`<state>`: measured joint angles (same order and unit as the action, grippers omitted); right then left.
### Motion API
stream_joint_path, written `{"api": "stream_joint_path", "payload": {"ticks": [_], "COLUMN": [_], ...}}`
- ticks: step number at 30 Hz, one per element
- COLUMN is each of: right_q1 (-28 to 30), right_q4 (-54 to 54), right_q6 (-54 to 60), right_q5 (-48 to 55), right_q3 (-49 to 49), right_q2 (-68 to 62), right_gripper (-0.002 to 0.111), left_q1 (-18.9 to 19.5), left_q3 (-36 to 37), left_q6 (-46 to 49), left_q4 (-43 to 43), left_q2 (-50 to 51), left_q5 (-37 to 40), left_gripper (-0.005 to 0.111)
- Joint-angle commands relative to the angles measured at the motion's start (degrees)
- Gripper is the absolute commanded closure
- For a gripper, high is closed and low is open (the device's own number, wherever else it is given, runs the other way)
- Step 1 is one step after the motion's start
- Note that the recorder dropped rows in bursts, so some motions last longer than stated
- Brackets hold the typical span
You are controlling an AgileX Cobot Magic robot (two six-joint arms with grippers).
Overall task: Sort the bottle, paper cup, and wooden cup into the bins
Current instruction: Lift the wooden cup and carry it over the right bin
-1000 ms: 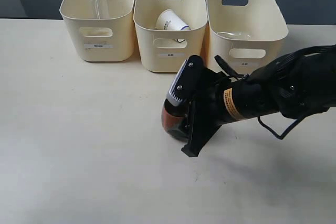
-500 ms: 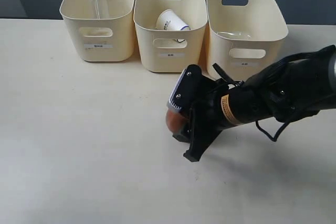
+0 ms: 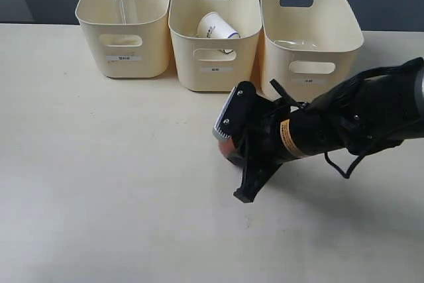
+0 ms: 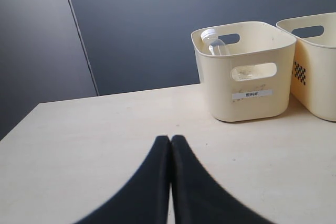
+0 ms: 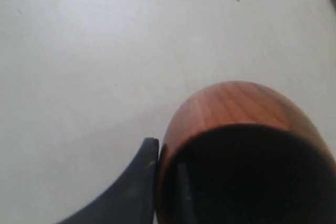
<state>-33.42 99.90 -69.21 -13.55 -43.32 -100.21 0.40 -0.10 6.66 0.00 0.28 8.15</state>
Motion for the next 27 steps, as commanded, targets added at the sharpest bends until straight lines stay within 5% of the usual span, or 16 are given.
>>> {"api": "stream_joint_path", "payload": {"ticks": [1, 5, 15, 27], "right_q1": [-0.06, -0.06, 0.86, 13.07], "right_q4": [0.04, -1.5, -2.86, -16.86], "right_q6": [0.28, 0.28, 0.17, 0.04], "right_q5": [2.53, 2.84, 23.9, 14.63], "right_q3": [-1.37, -7.71, -17.01, -23.0], "right_q2": [-0.04, 3.03, 11.32, 7.28], "right_gripper": [0.109, 0.109, 0.109, 0.109], "left_q1": [0.03, 0.03, 0.03, 0.03], "left_q3": [0.1, 0.1, 0.1, 0.1], "left_q6": [-0.08, -0.08, -0.08, -0.08], "left_q4": [0.0, 0.0, 0.0, 0.0], "left_q2": [-0.28, -0.28, -0.28, -0.28], "left_q5": [-0.44, -0.44, -0.44, -0.41], "left_gripper": [0.107, 0.107, 0.107, 0.107]}}
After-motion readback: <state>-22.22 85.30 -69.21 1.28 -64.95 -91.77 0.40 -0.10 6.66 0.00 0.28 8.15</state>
